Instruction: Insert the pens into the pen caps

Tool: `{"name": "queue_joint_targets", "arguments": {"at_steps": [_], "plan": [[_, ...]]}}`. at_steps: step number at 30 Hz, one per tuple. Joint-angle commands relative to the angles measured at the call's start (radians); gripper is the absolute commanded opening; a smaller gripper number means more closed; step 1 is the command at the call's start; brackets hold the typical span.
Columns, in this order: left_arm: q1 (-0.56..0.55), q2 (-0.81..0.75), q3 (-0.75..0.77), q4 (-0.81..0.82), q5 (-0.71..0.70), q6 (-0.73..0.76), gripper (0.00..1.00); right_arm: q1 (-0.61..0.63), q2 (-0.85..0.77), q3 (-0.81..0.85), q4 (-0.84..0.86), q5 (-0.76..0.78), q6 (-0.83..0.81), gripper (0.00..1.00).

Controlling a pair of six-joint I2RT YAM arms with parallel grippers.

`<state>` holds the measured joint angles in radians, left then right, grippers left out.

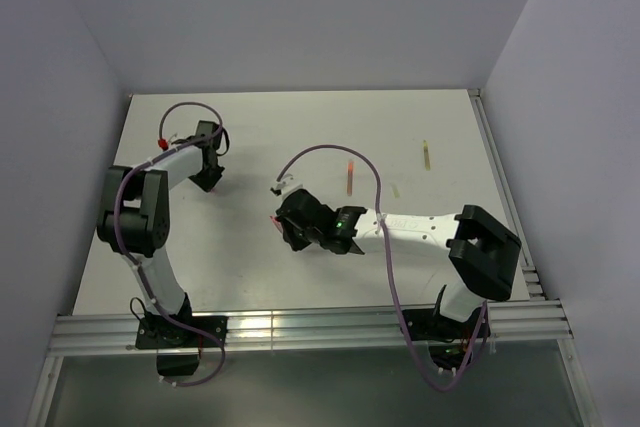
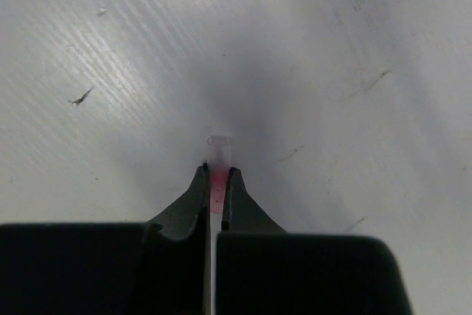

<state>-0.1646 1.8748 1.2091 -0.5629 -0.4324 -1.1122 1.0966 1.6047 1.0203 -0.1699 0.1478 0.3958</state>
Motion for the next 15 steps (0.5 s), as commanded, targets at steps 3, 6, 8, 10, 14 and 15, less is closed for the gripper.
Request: {"name": "queue_joint_targets", "arguments": {"at_steps": [3, 6, 8, 10, 14, 15], "plan": [[0.004, -0.207, -0.152, 0.328, 0.355, 0.155, 0.0, -0.04, -0.133, -0.025, 0.07, -0.042, 0.006, 0.0], [-0.016, -0.379, -0.224, 0.51, 0.54, 0.21, 0.0, -0.067, -0.21, -0.048, 0.13, -0.131, 0.012, 0.0], [-0.041, -0.514, -0.284, 0.605, 0.592, 0.222, 0.0, -0.083, -0.248, -0.06, 0.167, -0.209, 0.026, 0.0], [-0.053, -0.619, -0.331, 0.724, 0.688, 0.221, 0.0, -0.104, -0.29, -0.06, 0.215, -0.258, 0.038, 0.0], [-0.053, -0.736, -0.402, 0.929, 0.816, 0.137, 0.0, -0.119, -0.336, -0.062, 0.298, -0.344, 0.099, 0.0], [-0.053, -0.75, -0.41, 0.967, 0.845, 0.121, 0.0, -0.119, -0.345, -0.066, 0.32, -0.347, 0.112, 0.0]]}}
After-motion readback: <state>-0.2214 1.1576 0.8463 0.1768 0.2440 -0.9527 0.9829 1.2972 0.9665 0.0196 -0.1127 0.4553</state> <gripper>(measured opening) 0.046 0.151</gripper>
